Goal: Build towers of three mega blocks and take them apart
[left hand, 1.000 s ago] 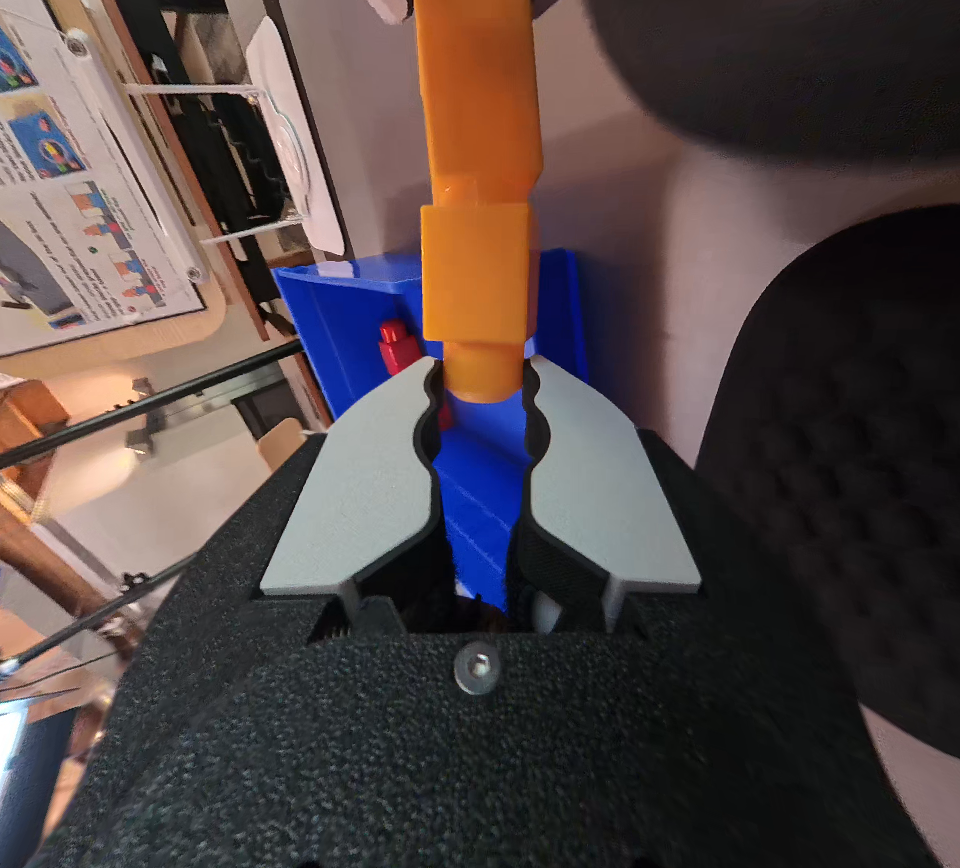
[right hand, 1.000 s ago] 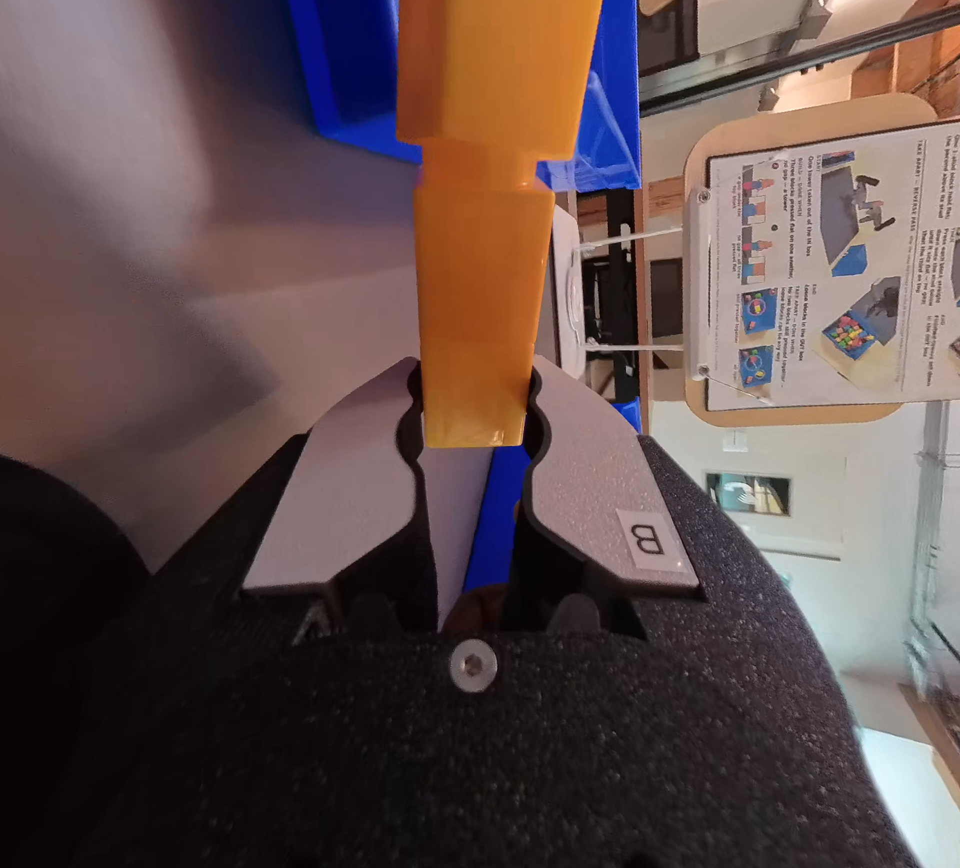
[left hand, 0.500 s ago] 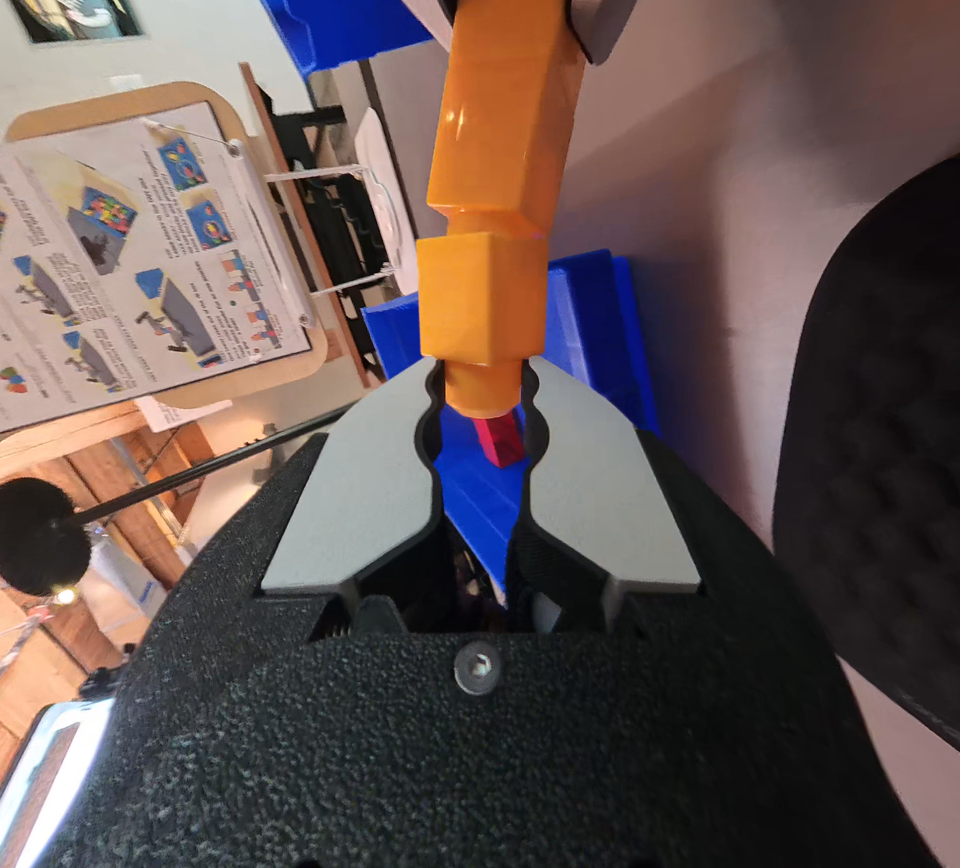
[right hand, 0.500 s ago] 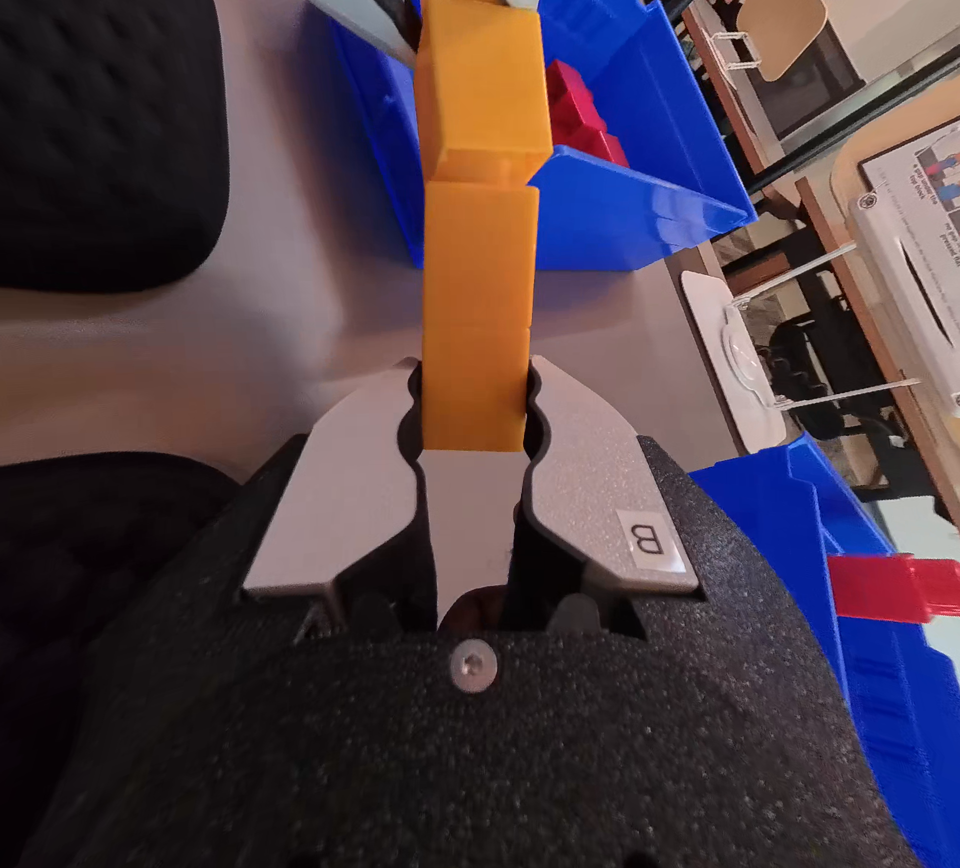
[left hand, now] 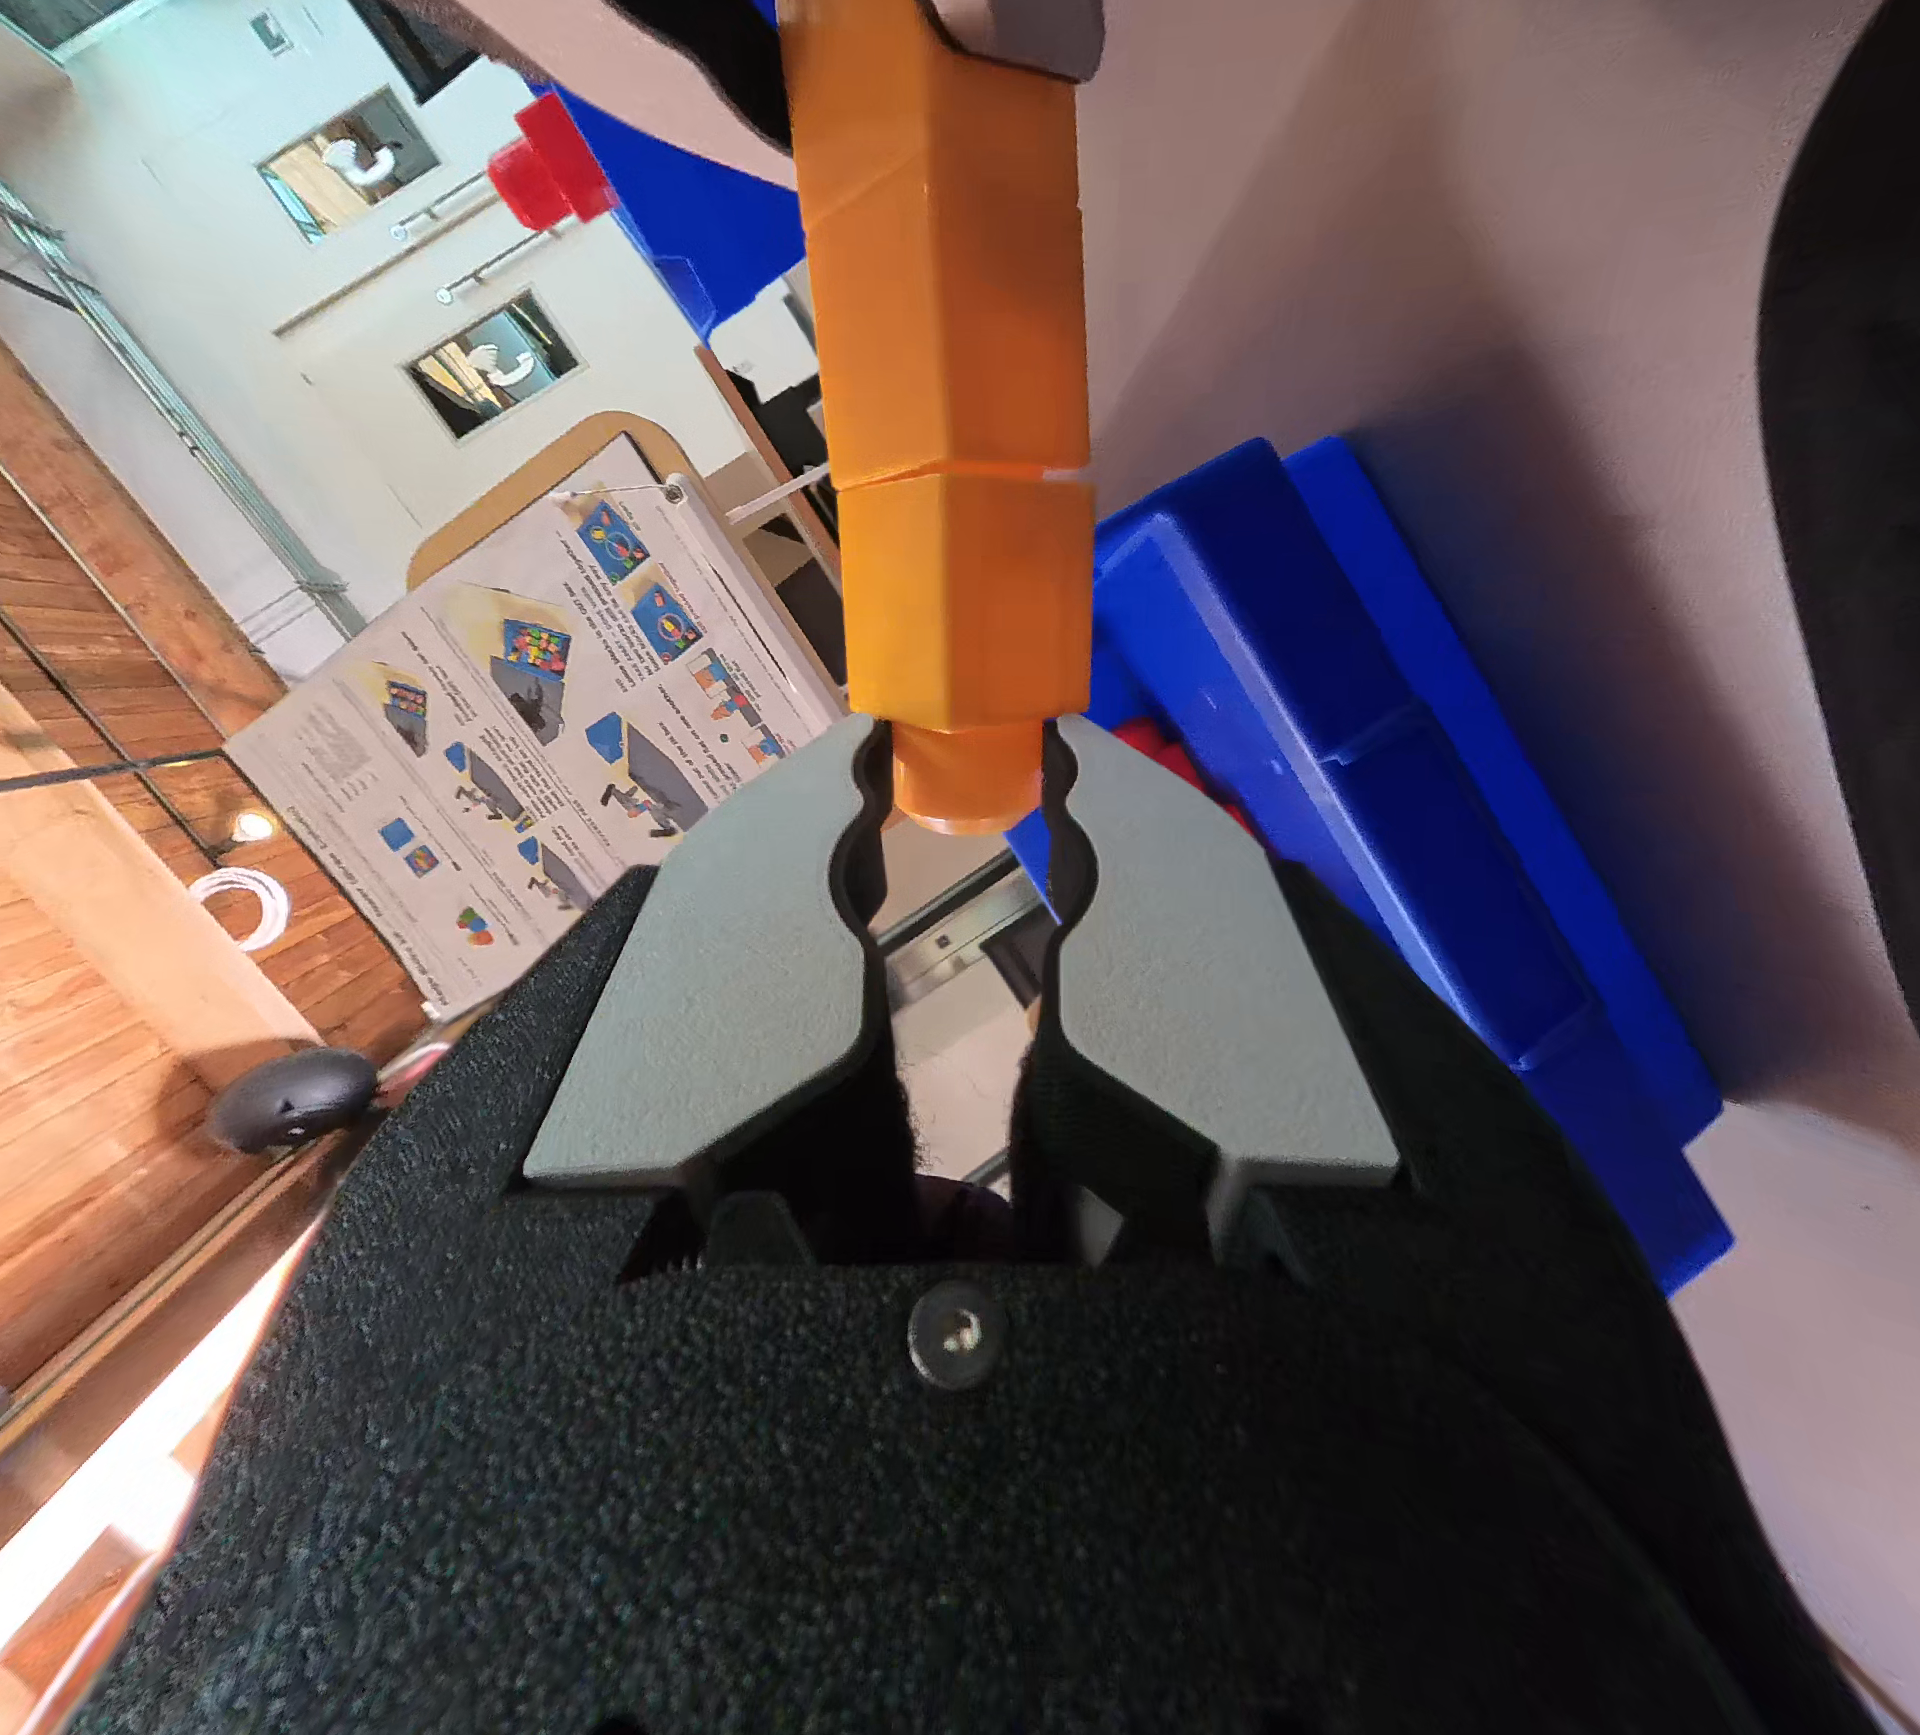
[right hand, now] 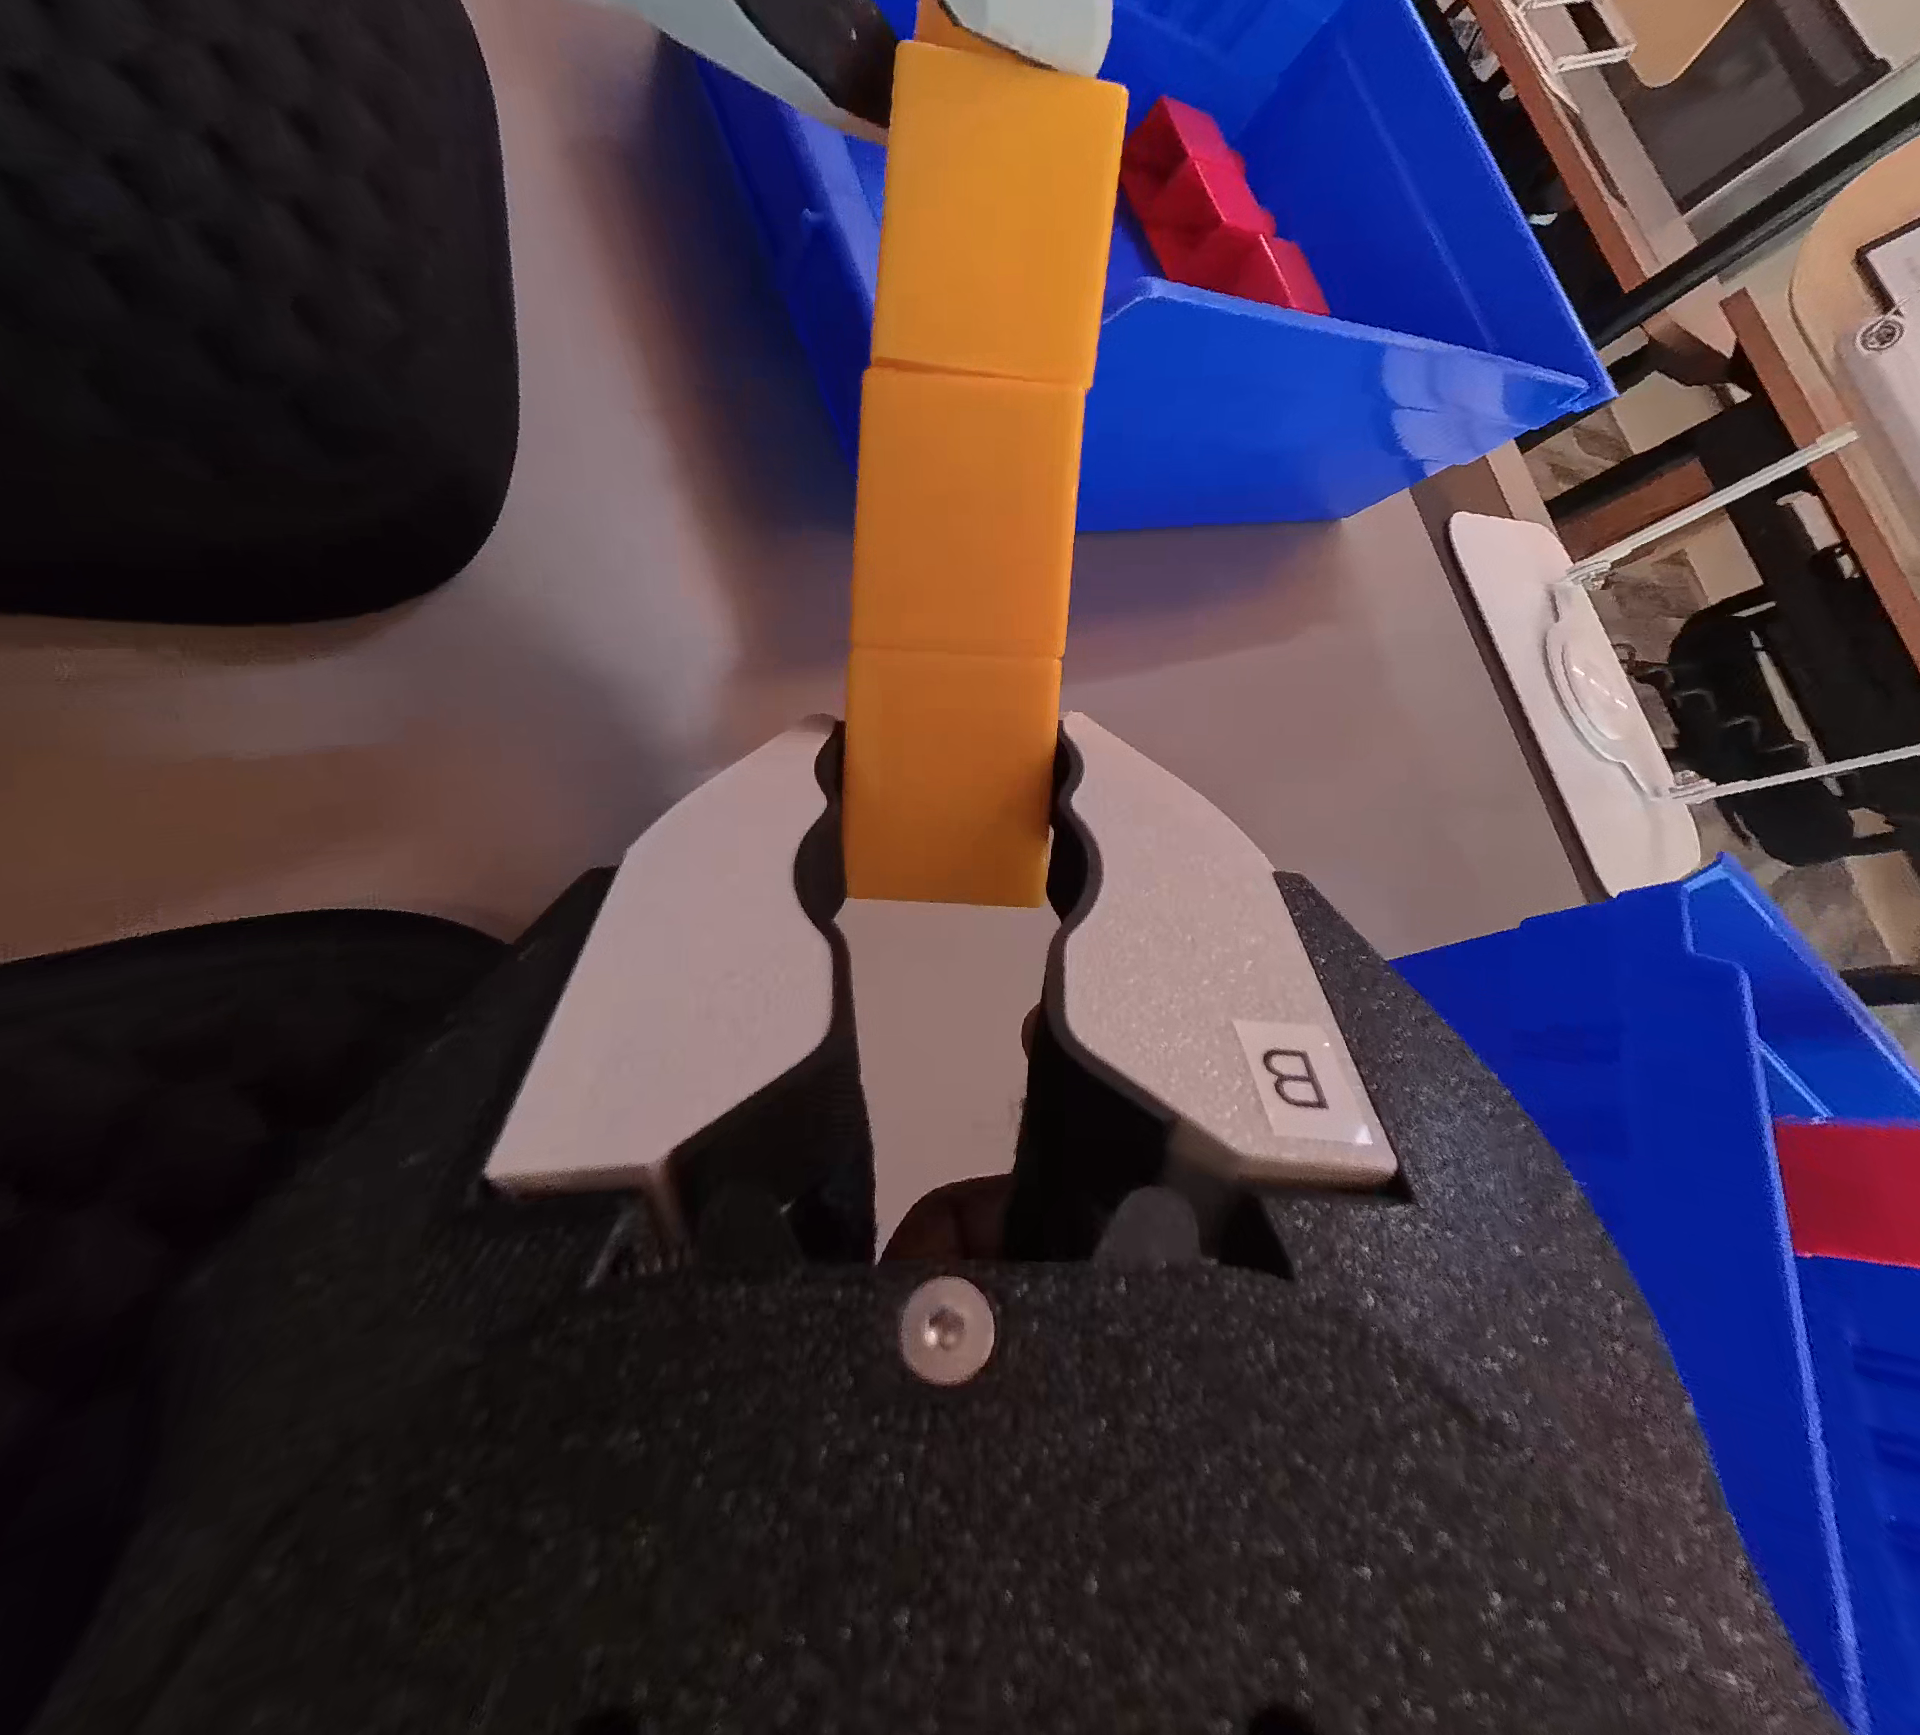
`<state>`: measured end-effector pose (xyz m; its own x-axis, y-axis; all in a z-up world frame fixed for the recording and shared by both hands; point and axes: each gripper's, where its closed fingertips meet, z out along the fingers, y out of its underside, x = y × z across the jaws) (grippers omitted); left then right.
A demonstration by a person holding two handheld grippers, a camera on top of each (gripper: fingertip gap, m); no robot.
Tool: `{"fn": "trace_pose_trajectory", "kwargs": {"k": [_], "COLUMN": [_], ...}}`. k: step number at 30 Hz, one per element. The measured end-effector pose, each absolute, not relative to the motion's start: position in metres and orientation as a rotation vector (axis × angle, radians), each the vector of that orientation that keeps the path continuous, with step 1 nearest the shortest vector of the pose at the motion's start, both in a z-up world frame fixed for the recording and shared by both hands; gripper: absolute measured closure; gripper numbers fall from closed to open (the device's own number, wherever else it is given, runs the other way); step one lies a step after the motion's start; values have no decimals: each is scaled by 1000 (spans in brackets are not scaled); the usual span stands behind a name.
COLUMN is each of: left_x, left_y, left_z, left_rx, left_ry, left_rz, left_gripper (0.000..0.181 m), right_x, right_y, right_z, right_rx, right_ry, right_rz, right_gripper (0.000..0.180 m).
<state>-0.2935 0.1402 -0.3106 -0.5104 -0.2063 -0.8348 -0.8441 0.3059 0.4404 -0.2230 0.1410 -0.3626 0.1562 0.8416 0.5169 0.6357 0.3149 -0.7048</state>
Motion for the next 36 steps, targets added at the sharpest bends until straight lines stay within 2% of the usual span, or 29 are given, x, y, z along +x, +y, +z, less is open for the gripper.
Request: {"fn": "trace_pose_trajectory", "kwargs": {"k": [13, 14, 17, 19, 22, 23, 25, 27, 29, 34, 36], "left_x": [-286, -287, -303, -301, -264, -256, -251, -248, -245, -252, -255], "left_y": [147, 149, 153, 149, 137, 138, 149, 153, 149, 148, 149], "left_z": [-292, -280, -243, -236, -238, -243, -259, -259, -250, -251, -252], "left_rx": [-854, -913, -1267, -1476, -1570, -1586, -1621, -1568, -1493, -1451, -1435], "left_ry": [1773, 1675, 1286, 1008, 602, 505, 404, 359, 336, 209, 147], "left_rz": [1249, 1157, 730, 268, -624, -800, -894, -933, -1006, -1149, -1191], "left_gripper": [153, 151, 128, 112, 103, 102, 104, 116, 141, 144, 144], "right_x": [-220, -220, -214, -211, -218, -220, -224, -226, -227, -231, -228], "right_y": [147, 150, 160, 164, 160, 157, 152, 147, 147, 146, 151], "right_z": [-354, -348, -337, -332, -315, -311, -303, -299, -299, -298, -290], "right_rx": [-1433, -1424, -1445, -1452, -1385, -1355, -1305, -1265, -1243, -1213, -1183], "right_ry": [-1463, -1426, -1306, -1241, -1167, -1163, -1155, -1157, -1176, -1165, -1116], "right_rz": [320, 330, 362, 387, 425, 412, 393, 362, 310, 287, 208], "right_gripper": [144, 144, 144, 144, 144, 144, 144, 144, 144, 144, 131]}}
